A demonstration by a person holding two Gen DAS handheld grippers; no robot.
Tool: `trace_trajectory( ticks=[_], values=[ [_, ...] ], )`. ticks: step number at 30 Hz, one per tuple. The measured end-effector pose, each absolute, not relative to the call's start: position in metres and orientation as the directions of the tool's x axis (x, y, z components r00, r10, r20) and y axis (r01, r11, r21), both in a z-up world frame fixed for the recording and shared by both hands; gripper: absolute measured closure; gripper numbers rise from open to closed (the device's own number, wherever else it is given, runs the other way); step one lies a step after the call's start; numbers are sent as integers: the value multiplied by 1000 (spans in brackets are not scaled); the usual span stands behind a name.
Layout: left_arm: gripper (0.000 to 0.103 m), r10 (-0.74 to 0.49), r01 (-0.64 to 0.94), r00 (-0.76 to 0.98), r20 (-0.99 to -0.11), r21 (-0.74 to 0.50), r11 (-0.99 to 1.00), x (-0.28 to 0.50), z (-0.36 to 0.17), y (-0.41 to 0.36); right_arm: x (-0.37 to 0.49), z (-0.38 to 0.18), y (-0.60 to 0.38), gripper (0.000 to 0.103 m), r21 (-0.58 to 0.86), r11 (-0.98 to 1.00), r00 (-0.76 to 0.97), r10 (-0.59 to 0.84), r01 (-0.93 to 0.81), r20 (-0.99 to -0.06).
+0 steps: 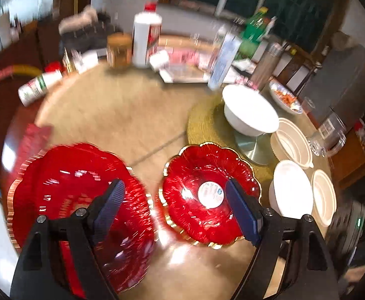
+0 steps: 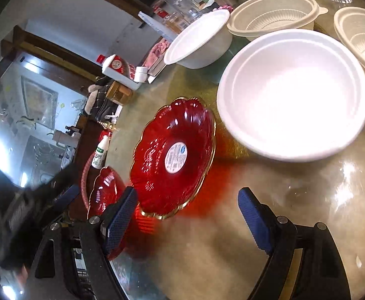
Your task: Organize plates and bowls
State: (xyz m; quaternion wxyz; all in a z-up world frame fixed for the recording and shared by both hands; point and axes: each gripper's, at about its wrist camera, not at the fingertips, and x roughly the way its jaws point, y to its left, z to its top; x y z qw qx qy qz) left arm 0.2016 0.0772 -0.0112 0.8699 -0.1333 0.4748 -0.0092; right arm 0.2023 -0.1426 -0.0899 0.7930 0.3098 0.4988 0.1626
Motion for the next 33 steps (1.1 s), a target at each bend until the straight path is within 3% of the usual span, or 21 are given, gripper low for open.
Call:
trace_trajectory(
  ticks=[12, 15, 16, 18, 19, 20, 22, 24, 33],
  values=[
    [20, -204, -95, 342, -917, -250, 964, 262, -61, 53, 225, -102, -145, 23, 647, 759, 443, 559, 66, -701],
    [29, -199, -81, 314, -928, -235, 969, 266, -71, 49, 225, -101, -139, 29, 626, 778, 443, 544, 51, -712],
    [36, -196, -77, 310, -930, -230, 970, 267, -73, 49, 226, -100, -137, 34, 617, 786, 442, 538, 46, -718],
    [52, -161, -63, 308, -938, -189, 980, 266, -77, 47, 226, -102, -134, 52, 593, 804, 431, 520, 43, -737],
    [62, -154, -64, 303, -941, -182, 981, 267, -78, 47, 226, -103, -133, 69, 585, 810, 419, 516, 44, -747],
    [69, -133, -69, 306, -943, -161, 985, 265, -78, 47, 226, -104, -133, 80, 561, 826, 421, 491, 51, -763],
    [79, -107, -67, 308, -945, -134, 989, 263, -78, 47, 224, -105, -134, 88, 537, 842, 420, 467, 59, -778],
    [86, -86, -64, 308, -948, -111, 992, 260, -78, 46, 222, -103, -136, 89, 522, 851, 424, 452, 59, -785],
    [89, -103, -43, 372, -922, -128, 991, 240, -49, 47, 209, -87, -139, 92, 514, 857, 475, 437, 37, -764]
  ],
)
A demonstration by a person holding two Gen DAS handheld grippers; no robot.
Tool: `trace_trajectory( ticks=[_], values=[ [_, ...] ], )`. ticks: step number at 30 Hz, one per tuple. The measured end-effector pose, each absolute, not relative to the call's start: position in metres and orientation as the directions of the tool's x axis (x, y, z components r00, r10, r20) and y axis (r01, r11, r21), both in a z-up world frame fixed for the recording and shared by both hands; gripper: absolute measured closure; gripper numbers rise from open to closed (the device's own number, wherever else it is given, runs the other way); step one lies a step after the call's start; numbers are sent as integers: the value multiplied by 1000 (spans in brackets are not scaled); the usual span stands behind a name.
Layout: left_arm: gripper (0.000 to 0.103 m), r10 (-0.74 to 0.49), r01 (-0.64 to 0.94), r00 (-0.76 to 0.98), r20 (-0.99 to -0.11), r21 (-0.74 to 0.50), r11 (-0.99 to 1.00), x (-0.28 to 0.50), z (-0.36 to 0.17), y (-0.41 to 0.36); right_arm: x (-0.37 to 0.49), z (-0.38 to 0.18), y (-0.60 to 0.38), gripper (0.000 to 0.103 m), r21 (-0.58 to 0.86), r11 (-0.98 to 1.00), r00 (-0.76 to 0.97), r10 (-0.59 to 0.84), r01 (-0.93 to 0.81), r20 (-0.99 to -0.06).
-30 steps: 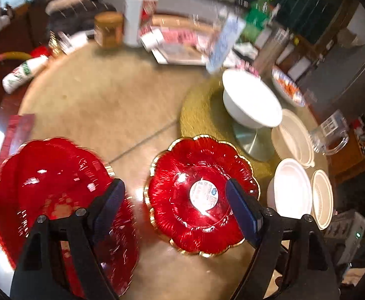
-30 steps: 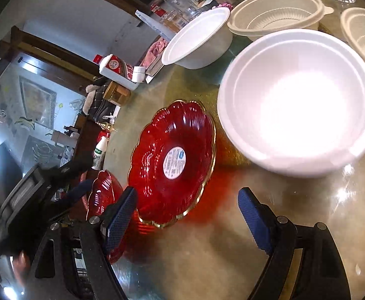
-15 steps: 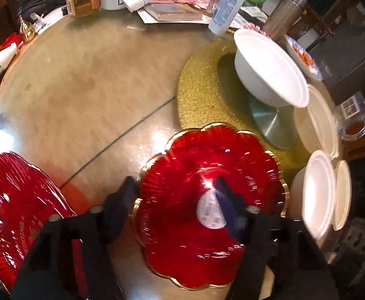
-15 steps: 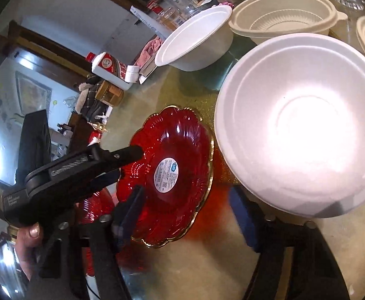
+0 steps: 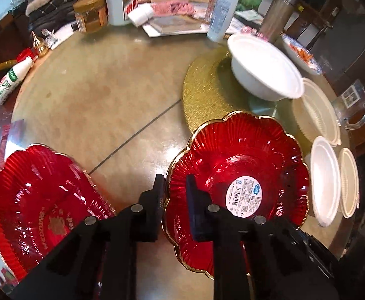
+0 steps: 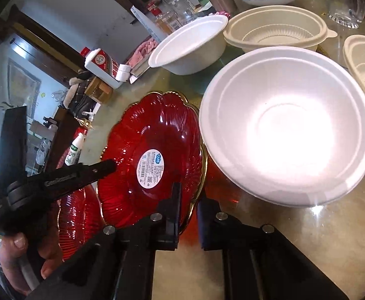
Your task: Organize plates and bowls
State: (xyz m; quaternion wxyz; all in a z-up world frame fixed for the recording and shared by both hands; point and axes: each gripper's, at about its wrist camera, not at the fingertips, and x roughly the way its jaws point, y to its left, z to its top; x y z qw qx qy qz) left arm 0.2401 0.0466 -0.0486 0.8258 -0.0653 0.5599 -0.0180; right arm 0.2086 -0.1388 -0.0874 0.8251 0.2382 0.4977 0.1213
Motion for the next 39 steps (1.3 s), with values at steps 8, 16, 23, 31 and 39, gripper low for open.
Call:
trace_trajectory(
  ticks=[8, 16, 23, 31, 39],
  values=[
    [89, -95, -41, 441, -892, -126, 991, 216, -21, 60, 190, -61, -126, 93, 514, 857, 513, 449, -17, -732],
    [89, -91, -94, 508, -856, -160, 983, 180, 2, 103, 173, -34, -88, 93, 502, 857, 516, 483, -115, -707],
    [89, -68, -160, 562, -825, -189, 969, 147, 14, 145, 161, -19, -43, 93, 483, 852, 506, 513, -203, -693],
    [89, -49, -209, 611, -790, -221, 953, 116, 16, 172, 147, -9, -16, 93, 450, 852, 503, 521, -266, -689],
    [89, -24, -251, 635, -772, -236, 939, 93, 12, 191, 139, -3, 8, 93, 409, 855, 504, 518, -317, -691]
  ],
)
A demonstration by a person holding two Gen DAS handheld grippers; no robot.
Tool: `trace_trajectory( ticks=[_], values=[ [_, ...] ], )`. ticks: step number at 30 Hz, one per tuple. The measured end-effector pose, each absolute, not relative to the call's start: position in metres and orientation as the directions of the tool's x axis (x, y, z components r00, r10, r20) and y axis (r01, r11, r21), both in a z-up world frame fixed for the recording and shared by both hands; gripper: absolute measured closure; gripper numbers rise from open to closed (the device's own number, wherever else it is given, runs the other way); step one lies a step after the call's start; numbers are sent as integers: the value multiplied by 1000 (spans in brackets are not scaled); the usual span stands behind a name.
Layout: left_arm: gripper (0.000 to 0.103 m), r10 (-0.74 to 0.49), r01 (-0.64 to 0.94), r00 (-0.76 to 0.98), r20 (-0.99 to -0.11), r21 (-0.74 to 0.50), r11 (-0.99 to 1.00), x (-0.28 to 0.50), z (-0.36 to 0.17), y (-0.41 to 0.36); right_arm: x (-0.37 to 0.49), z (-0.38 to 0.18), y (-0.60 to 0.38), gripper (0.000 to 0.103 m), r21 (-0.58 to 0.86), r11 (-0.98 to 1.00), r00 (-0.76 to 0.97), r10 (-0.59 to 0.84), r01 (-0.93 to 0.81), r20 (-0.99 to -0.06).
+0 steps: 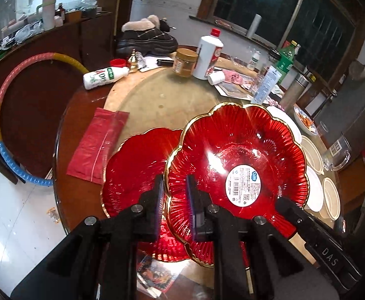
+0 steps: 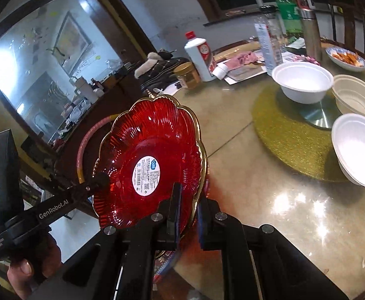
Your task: Organize plates and bowls
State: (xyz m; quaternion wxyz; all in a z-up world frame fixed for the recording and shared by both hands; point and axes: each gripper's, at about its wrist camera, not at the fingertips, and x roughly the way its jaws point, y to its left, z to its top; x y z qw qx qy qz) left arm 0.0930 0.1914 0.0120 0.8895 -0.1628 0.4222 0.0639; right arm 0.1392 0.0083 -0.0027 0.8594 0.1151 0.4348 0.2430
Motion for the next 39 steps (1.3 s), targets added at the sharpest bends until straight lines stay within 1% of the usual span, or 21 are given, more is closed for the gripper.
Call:
trace_trajectory(
  ticks=[20, 39],
  values=[
    [89, 19, -333, 619, -785, -240, 912, 76, -9, 228, 138, -15, 54, 93, 370, 848, 460, 520, -380, -720],
    [89, 38, -354, 588, -808, -215, 910, 80, -30, 228, 144, -30, 61, 93, 345, 861, 434, 491, -374, -755]
  ],
)
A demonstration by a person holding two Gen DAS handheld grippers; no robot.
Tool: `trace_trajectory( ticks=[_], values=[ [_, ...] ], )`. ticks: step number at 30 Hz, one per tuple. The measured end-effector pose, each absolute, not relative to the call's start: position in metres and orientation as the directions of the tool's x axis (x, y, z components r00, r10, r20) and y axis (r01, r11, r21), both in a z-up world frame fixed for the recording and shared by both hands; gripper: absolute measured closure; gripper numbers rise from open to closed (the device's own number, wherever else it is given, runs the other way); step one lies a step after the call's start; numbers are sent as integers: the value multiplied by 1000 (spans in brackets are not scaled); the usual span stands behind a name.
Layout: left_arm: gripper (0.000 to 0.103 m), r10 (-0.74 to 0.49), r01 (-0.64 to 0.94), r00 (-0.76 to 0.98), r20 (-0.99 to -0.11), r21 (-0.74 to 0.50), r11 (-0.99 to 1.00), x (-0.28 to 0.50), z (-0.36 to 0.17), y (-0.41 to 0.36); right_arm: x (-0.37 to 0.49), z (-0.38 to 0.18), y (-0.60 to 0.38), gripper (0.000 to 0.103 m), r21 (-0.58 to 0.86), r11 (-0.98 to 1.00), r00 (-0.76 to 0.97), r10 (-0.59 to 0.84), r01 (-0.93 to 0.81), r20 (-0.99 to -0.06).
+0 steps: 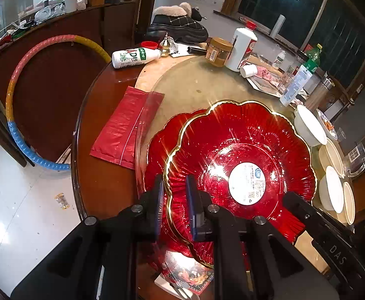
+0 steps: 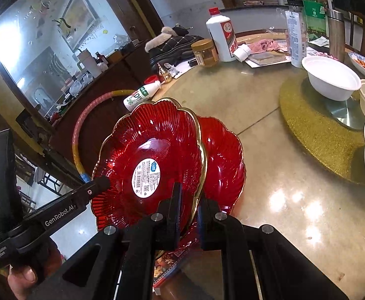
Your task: Organize plates and bowls
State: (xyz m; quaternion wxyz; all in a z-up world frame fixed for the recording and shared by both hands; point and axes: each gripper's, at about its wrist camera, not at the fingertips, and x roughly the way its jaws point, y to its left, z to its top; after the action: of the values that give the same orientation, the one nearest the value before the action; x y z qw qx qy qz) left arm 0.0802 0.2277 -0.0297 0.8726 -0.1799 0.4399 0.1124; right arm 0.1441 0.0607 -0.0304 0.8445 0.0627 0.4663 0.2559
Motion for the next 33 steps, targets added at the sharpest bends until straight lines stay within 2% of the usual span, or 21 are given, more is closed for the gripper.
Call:
trace_trajectory(
  ticks=[33],
  values=[
    [88, 88, -409, 501, -861, -146, 901, 111, -65, 223, 173, -69, 70, 91, 306, 885, 387, 435, -352, -813]
  ],
)
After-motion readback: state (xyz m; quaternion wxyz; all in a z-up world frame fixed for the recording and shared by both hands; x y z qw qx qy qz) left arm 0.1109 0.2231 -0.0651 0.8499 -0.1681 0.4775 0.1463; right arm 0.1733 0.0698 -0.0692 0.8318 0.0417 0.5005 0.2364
